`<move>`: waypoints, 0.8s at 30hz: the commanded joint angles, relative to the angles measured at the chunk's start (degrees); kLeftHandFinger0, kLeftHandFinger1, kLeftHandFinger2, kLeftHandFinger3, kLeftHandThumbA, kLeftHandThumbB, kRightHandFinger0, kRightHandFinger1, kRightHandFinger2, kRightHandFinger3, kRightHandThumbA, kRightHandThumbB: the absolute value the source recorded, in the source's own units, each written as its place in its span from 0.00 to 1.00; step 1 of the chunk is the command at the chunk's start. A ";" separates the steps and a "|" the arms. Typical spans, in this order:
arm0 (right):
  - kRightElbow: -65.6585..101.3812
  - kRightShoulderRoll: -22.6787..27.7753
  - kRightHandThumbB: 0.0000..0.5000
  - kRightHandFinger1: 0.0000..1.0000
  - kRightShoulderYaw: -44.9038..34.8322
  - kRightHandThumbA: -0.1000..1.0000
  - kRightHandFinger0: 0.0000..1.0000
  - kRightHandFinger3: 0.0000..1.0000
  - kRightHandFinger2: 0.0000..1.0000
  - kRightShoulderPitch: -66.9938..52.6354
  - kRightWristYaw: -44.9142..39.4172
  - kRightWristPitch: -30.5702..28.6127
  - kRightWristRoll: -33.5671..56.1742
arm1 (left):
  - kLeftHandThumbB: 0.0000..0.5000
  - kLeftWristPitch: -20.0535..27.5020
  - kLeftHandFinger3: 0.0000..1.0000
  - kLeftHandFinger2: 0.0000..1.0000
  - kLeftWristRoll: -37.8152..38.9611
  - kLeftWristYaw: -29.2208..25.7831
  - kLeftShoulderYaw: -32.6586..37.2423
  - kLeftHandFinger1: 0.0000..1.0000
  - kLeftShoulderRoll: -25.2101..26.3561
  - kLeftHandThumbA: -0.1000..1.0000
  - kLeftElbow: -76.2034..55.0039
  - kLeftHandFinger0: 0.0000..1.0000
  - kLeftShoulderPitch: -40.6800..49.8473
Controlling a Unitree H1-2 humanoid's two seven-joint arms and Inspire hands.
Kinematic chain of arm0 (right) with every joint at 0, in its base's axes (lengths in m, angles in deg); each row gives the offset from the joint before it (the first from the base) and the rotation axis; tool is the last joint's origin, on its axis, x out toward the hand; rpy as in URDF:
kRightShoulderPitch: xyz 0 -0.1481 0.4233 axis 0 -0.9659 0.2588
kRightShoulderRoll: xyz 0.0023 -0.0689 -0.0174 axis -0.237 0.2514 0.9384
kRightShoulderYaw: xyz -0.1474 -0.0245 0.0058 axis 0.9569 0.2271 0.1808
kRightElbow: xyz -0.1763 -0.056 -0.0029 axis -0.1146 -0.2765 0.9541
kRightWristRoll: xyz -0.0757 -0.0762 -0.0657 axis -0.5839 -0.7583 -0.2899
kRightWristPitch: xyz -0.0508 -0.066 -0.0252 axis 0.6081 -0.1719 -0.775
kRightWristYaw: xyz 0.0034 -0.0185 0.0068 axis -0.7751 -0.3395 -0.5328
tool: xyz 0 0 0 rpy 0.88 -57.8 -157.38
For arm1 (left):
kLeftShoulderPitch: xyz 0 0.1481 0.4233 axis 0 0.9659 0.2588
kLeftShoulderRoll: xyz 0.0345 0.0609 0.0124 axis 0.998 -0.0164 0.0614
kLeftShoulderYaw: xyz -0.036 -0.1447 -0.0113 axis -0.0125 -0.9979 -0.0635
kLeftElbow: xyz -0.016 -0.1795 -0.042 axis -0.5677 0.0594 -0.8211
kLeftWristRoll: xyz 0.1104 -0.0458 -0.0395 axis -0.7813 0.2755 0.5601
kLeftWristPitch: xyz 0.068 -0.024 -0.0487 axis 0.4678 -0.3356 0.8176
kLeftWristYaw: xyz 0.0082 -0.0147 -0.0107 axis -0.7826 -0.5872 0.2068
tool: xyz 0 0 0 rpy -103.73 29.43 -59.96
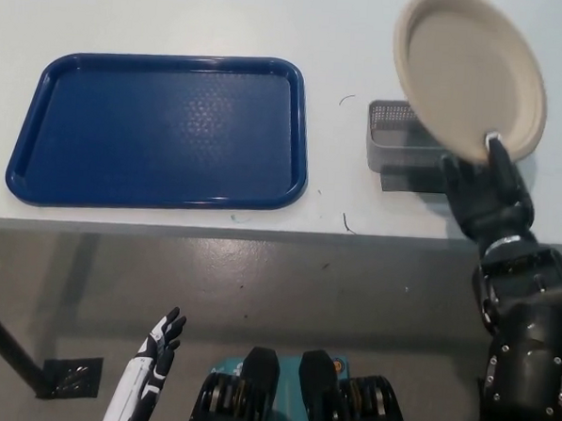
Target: Use the right hand to pick up a plate from a leveled surface and place it into a tray on the left side
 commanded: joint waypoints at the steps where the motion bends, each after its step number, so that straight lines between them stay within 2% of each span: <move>1: 13.65 -0.79 0.00 0.13 7.68 0.00 0.00 1.00 0.61 4.66 5.27 3.31 0.10 | 0.47 1.71 1.00 1.00 0.00 0.58 0.15 1.00 1.02 1.00 -1.37 1.00 -0.75; 3: 12.72 -0.88 0.02 0.19 9.36 0.00 0.00 1.00 0.66 6.09 5.70 3.31 -1.94 | 0.47 1.65 1.00 1.00 0.02 0.68 0.21 1.00 1.05 1.00 -1.47 1.00 -0.73; 6: 8.93 -1.28 0.02 0.21 10.89 0.00 0.00 1.00 0.66 8.12 5.67 3.31 -3.60 | 0.46 1.57 1.00 1.00 -0.07 0.70 0.31 1.00 1.09 1.00 -1.51 1.00 -0.37; 9: 2.81 -2.66 0.06 0.25 10.88 0.00 0.00 1.00 0.71 11.24 5.74 3.31 -5.02 | 0.47 1.29 1.00 1.00 0.04 0.81 0.33 1.00 1.14 1.00 -1.80 1.00 -0.20; 12: -5.86 -4.01 0.03 0.19 11.71 0.00 0.00 1.00 0.70 15.10 3.50 2.52 -8.55 | 0.47 1.47 1.00 1.00 0.29 0.92 0.39 1.00 1.24 1.00 -1.42 1.00 -0.37; 15: -13.72 -5.00 0.02 0.19 11.85 0.00 0.00 1.00 0.70 18.14 1.33 0.78 -10.20 | 0.48 1.42 1.00 1.00 -0.10 0.79 0.50 1.00 1.27 1.00 -1.41 1.00 -0.37; 17: -20.04 -6.10 0.07 0.20 11.51 0.00 0.00 1.00 0.70 20.96 0.88 -0.01 -10.97 | 0.48 1.84 1.00 1.00 -0.35 0.75 0.62 1.00 1.32 1.00 -1.02 1.00 -0.60; 20: -31.83 -8.09 0.09 0.16 11.26 0.00 0.00 1.00 0.70 26.37 -0.47 -3.42 -13.18 | 0.47 1.80 1.00 1.00 0.12 1.02 0.73 1.00 1.22 1.00 -0.87 1.00 -0.80; 22: -37.52 -8.51 0.11 0.15 11.07 0.00 0.00 0.90 0.69 29.08 -0.99 -5.05 -14.59 | 0.46 1.41 1.00 1.00 -0.09 0.96 0.76 1.00 1.17 1.00 -1.19 1.00 -0.69; 23: -41.00 -8.62 0.10 0.16 11.43 0.00 0.00 0.94 0.71 30.67 -1.81 -6.31 -15.50 | 0.47 1.49 1.00 1.00 -0.23 0.93 0.79 1.00 1.21 1.00 -1.10 1.00 -0.73; 24: -46.37 -8.77 0.11 0.18 11.79 0.00 0.00 0.85 0.73 33.14 -2.64 -8.21 -16.79 | 0.48 1.92 1.00 1.00 -0.41 0.83 0.80 1.00 1.26 1.00 -0.74 1.00 -0.86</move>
